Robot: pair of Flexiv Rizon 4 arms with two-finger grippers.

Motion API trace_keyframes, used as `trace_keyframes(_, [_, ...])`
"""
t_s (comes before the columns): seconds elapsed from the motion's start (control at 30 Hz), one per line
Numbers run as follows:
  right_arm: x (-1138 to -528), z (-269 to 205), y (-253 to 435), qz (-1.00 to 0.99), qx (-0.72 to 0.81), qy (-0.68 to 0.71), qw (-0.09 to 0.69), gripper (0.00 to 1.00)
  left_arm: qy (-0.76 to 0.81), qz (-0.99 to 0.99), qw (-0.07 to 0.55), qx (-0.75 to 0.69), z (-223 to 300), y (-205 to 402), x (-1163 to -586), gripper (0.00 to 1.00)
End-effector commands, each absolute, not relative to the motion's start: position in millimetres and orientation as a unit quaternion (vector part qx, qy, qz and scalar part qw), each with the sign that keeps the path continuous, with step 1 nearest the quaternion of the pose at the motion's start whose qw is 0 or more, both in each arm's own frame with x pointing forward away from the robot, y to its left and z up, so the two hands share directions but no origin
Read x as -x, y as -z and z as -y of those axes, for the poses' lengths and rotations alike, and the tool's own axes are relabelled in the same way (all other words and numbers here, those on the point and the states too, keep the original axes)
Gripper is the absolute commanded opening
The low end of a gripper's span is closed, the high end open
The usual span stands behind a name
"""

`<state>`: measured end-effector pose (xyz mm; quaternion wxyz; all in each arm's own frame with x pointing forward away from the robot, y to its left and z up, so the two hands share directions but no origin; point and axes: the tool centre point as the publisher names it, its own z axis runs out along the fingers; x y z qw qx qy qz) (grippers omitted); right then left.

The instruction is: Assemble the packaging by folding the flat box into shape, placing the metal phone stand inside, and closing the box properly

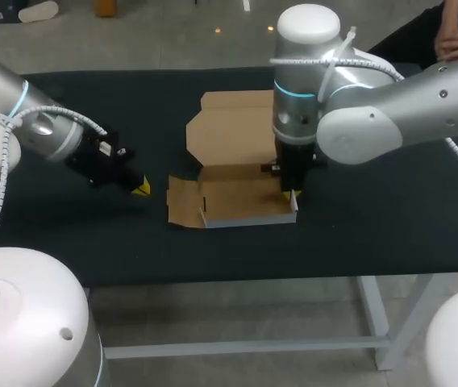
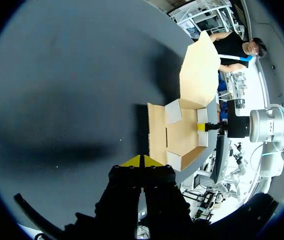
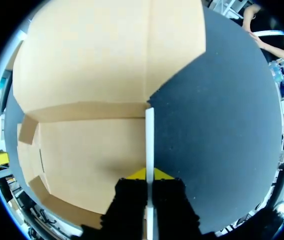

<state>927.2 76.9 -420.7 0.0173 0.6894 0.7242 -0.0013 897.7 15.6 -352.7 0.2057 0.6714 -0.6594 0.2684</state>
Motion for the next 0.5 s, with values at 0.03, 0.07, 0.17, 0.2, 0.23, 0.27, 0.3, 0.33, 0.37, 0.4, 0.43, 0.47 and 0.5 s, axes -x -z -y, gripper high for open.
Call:
trace_keyframes(0.03, [-928, -78, 421, -0.724, -0.689, 0.004, 0.017, 0.0, -0.267, 0.66, 0.208, -0.671, -16, 354, -900, 0.0])
trace_keyframes(0.07, [-928, -78, 421, -0.724, -0.689, 0.004, 0.017, 0.0, -0.267, 0.66, 0.208, -0.671, -16, 354, -900, 0.0])
trace_keyframes(0.17, [-928, -78, 421, -0.724, -0.689, 0.004, 0.017, 0.0, -0.267, 0.66, 0.208, -0.671, -16, 354, -900, 0.0])
trace_keyframes(0.2, [-928, -78, 421, -0.724, -0.689, 0.004, 0.017, 0.0, -0.267, 0.66, 0.208, -0.671, -16, 354, -900, 0.0])
trace_keyframes(0.23, [-928, -78, 421, -0.724, -0.689, 0.004, 0.017, 0.0, -0.267, 0.66, 0.208, -0.671, -16, 354, -900, 0.0])
trace_keyframes(0.27, [-928, -78, 421, -0.724, -0.689, 0.004, 0.017, 0.0, -0.267, 0.66, 0.208, -0.671, -16, 354, -900, 0.0])
trace_keyframes(0.3, [-928, -78, 421, -0.724, -0.689, 0.004, 0.017, 0.0, -0.269, 0.669, 0.216, -0.659, -15, 358, -902, 0.0])
trace_keyframes(0.33, [-928, -78, 421, -0.724, -0.689, 0.004, 0.017, 0.0, -0.273, 0.673, 0.215, -0.653, -14, 362, -903, 0.0])
trace_keyframes(0.37, [-928, -78, 421, -0.724, -0.689, 0.004, 0.017, 0.0, -0.282, 0.675, 0.217, -0.646, -13, 366, -903, 0.0])
trace_keyframes(0.4, [-928, -78, 421, -0.724, -0.689, 0.004, 0.017, 0.0, -0.288, 0.685, 0.222, -0.631, -13, 369, -904, 0.0])
trace_keyframes(0.43, [-928, -78, 421, -0.724, -0.689, 0.004, 0.017, 0.0, -0.295, 0.689, 0.224, -0.623, -14, 372, -903, 0.0])
trace_keyframes(0.47, [-928, -78, 421, -0.724, -0.689, 0.004, 0.017, 0.0, -0.294, 0.693, 0.224, -0.619, -14, 375, -904, 0.0])
trace_keyframes(0.5, [-928, -78, 421, -0.724, -0.689, 0.004, 0.017, 0.0, -0.299, 0.698, 0.223, -0.612, -14, 378, -904, 0.0])
